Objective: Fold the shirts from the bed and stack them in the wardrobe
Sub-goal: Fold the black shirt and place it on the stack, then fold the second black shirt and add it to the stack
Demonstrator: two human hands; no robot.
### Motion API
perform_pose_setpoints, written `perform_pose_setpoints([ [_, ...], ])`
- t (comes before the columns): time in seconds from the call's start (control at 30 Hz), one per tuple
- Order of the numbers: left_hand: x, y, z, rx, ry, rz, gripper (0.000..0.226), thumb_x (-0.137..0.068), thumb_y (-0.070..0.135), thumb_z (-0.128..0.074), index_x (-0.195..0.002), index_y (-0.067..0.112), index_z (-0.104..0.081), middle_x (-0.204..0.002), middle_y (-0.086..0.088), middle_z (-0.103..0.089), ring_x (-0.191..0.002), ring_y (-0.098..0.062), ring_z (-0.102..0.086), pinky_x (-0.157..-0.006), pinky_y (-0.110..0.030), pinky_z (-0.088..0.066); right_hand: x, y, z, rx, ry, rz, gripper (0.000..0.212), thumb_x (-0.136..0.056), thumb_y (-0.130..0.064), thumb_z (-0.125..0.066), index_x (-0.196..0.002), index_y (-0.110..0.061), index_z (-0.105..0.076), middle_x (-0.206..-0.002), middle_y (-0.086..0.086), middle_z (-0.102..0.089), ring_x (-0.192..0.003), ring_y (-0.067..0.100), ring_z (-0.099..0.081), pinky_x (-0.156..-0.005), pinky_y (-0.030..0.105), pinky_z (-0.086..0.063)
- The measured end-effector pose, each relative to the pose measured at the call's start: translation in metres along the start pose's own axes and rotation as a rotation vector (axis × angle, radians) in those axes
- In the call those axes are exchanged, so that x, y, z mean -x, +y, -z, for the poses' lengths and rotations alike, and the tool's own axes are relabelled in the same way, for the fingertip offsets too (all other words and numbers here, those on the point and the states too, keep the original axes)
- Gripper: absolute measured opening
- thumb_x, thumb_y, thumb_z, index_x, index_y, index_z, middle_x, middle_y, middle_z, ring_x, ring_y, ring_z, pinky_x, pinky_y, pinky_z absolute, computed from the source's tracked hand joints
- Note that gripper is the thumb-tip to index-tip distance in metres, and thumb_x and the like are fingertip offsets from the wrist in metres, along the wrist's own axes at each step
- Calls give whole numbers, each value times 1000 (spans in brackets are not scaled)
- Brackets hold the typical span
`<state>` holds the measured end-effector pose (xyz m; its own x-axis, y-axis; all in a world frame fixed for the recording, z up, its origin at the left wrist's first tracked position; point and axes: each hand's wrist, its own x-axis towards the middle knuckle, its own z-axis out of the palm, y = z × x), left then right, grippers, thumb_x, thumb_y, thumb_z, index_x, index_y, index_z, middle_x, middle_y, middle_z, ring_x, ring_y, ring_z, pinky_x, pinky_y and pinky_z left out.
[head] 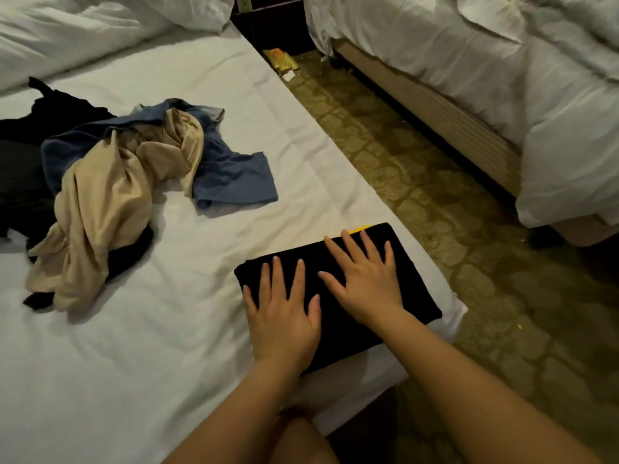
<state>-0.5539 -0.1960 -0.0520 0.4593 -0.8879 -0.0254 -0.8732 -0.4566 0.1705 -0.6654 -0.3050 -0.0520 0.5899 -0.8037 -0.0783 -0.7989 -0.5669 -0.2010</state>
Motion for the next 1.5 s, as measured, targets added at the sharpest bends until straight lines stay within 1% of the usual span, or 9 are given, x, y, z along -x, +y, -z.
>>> perform_pose_setpoints([
  [0.17, -4, 1, -8, 13, -72, 20, 60, -85, 47, -29, -137, 24, -46, -141, -13, -47, -131, -31, -43, -105, -56, -27, -2, -4, -9, 4, -17, -21, 74, -77, -69, 0, -147, -45, -6, -159, -7, -7, -146, 22, 0, -113, 48, 8],
  [0.3, 2, -4, 19, 48, -110, 10, 71, -83, 56, -6, -147, 30, -22, -155, -5, -23, -144, -24, -18, -113, -51, -7, 0, -6, 17, 7, -115, -25, 65, -88, -68, -12, -147, -43, 0, -159, -9, -1, -146, 20, 6, -114, 50, 8],
  [0.43, 24, -33, 46, -1, 20, 26, 59, -85, 47, -31, -133, 21, -51, -135, -11, -54, -123, -30, -53, -93, -62, -38, 18, -36, 47, -41, -36, -33, 58, -96, -54, -29, -149, -35, -15, -158, -7, -8, -146, 17, -1, -114, 51, 5],
  [0.63, 60, -84, 109, -7, 175, 89, 51, -82, 40, -51, -129, 20, -56, -128, -11, -60, -118, -31, -56, -89, -63, -41, 48, -130, 77, -65, 102, 82, 49, -98, -43, -33, -145, -29, -29, -157, -5, -18, -145, 16, -9, -115, 50, 0],
  [0.7, 79, -108, 129, 27, 241, 135, 51, -87, 36, -57, -135, 22, -49, -137, -9, -52, -129, -29, -46, -98, -63, -33, 57, -164, 84, -60, 126, 124, 47, -99, -42, -34, -144, -29, -31, -156, -6, -21, -145, 16, -11, -115, 51, -1],
  [0.83, 105, -151, 157, 31, 228, 216, 55, -98, 42, -32, -149, 29, -15, -157, 0, -16, -145, -18, -8, -112, -54, -5, 66, -211, 97, -30, 147, 153, 43, -99, -42, -34, -140, -30, -37, -151, -6, -31, -142, 17, -21, -115, 49, -3],
  [1.0, 130, -205, 178, 0, 268, 289, 53, -98, 42, -30, -148, 29, -17, -156, 1, -18, -145, -18, -9, -112, -55, -7, 73, -263, 95, -4, 142, 237, 41, -99, -41, -32, -138, -30, -39, -146, -8, -38, -138, 18, -27, -114, 48, -5],
  [1.37, 65, -304, 170, -48, 145, 419, 54, -98, 48, -24, -148, 31, -16, -156, 1, -18, -145, -19, -8, -112, -54, -5, -35, -340, 49, 64, 37, 320, 35, -98, -38, -32, -127, -28, -48, -135, -7, -48, -131, 20, -33, -111, 50, -9],
  [1.5, 18, -338, 160, -80, 112, 441, 56, -98, 50, -23, -149, 32, -12, -157, 1, -14, -146, -20, -7, -113, -54, -5, -93, -375, 34, 101, 11, 406, 42, -96, -40, -34, -135, -26, -43, -141, -5, -43, -135, 21, -30, -112, 51, -9],
])
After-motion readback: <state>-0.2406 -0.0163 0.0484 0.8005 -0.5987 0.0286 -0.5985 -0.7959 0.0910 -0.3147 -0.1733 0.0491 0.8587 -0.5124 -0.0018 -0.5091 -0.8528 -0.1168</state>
